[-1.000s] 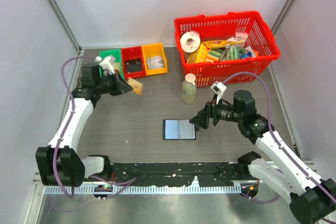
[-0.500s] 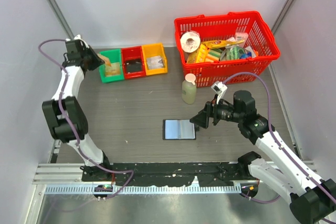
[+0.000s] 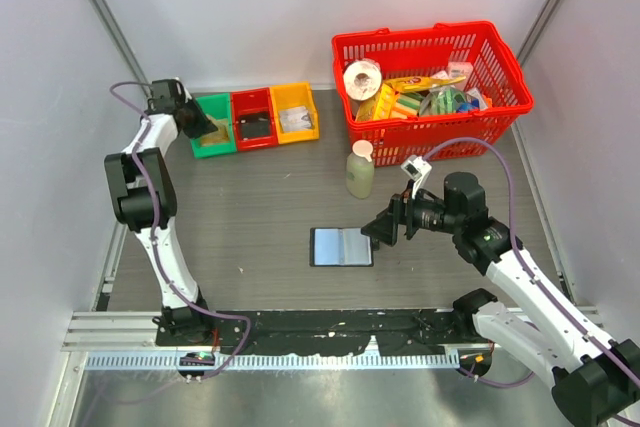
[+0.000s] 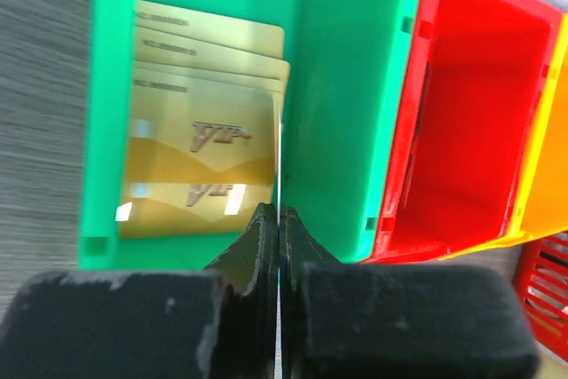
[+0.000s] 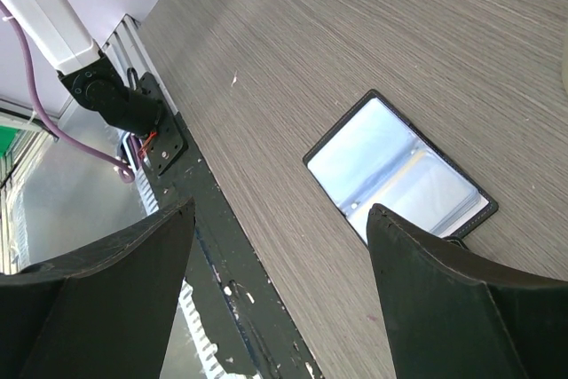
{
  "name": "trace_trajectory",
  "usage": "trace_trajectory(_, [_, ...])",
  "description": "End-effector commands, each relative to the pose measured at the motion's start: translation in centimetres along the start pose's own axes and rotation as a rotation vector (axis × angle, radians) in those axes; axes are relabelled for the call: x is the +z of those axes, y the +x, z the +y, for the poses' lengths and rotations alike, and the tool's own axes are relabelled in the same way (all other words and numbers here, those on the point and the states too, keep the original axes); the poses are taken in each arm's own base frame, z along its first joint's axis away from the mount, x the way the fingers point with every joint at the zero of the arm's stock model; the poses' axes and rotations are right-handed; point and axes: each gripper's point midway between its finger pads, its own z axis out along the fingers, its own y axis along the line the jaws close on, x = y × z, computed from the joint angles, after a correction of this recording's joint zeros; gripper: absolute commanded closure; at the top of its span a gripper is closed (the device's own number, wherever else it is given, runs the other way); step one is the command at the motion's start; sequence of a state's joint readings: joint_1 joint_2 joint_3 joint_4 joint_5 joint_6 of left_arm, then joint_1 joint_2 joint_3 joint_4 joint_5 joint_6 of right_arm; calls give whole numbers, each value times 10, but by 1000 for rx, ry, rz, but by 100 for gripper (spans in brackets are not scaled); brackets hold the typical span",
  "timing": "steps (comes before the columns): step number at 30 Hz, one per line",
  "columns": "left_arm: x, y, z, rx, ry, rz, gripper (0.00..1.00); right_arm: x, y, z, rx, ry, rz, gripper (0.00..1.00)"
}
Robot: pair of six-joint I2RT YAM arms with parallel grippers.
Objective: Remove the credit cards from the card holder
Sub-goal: Place the credit card in the storage box.
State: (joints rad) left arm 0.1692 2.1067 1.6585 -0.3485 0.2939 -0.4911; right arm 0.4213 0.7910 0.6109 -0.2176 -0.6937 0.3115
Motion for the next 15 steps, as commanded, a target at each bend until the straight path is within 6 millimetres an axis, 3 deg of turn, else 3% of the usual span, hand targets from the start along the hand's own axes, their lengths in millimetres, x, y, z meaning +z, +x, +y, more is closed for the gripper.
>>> trace_trajectory(1, [-1, -10, -29, 17, 82, -19, 100, 1, -8, 2, -38, -15, -23, 18])
trace_trajectory(5, [2, -4, -23, 20, 54, 1, 97, 1, -8, 0, -38, -4, -25, 18])
trace_trajectory(11, [-21, -19, -11, 71, -79, -32, 51, -2, -9, -3, -40, 28, -27, 18])
trace_trajectory(15, [-52, -33, -23, 132, -130, -77, 34, -5, -14, -7, -50, 69, -38, 18])
